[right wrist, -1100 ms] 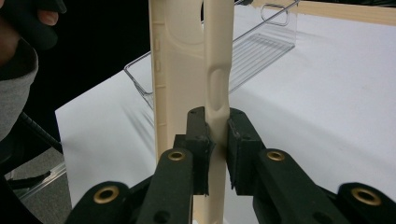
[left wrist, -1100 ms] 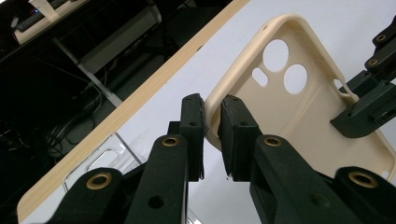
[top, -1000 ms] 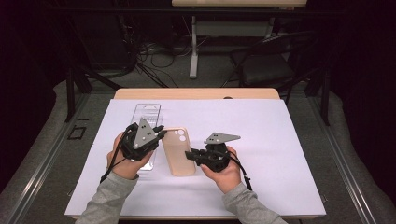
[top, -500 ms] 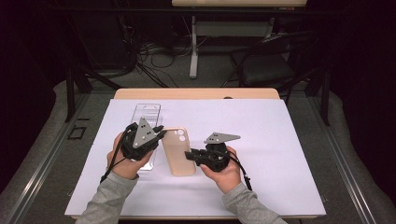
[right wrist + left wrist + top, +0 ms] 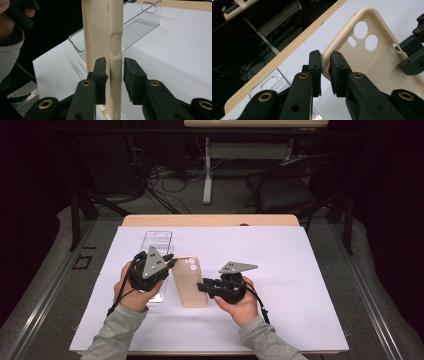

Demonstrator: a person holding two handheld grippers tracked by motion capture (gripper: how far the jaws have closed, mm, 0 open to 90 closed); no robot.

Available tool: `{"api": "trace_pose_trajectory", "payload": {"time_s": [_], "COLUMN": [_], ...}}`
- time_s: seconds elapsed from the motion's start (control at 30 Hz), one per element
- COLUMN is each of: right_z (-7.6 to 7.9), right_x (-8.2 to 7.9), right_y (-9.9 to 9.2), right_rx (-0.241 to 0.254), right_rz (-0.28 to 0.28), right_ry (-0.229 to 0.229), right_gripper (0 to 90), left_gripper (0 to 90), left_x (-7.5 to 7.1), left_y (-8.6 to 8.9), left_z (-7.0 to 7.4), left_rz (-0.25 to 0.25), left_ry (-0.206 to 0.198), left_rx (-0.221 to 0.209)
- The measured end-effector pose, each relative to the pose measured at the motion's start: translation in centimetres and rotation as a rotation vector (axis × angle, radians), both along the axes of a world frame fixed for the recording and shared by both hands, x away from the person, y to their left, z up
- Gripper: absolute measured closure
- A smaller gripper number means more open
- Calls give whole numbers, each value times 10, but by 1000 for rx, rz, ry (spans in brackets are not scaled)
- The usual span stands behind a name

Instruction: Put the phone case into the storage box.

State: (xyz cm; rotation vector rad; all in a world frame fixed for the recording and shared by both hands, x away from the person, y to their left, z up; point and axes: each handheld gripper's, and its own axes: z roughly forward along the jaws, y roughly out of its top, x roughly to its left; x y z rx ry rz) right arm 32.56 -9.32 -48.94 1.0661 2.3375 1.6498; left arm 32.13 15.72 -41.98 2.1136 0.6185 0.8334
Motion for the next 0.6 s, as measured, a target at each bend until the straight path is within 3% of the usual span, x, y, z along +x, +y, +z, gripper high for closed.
{"api": "trace_pose_trajectory", "payload": {"time_s": [0.47,0.6], "right_z": [3,8], "right_x": [4,5], "right_y": [-6,-10], "right_rx": [23,-13], "right_rz": [-20,-42], "right_ry": [-26,-64], "right_gripper": [532,456], "left_gripper": [804,804], "left_x": [2,2], "left_y": [3,5], "left_z": [-1,0], "left_rz": [17,26], "left_ry": [-8,-13], "left_rx": [14,10]}}
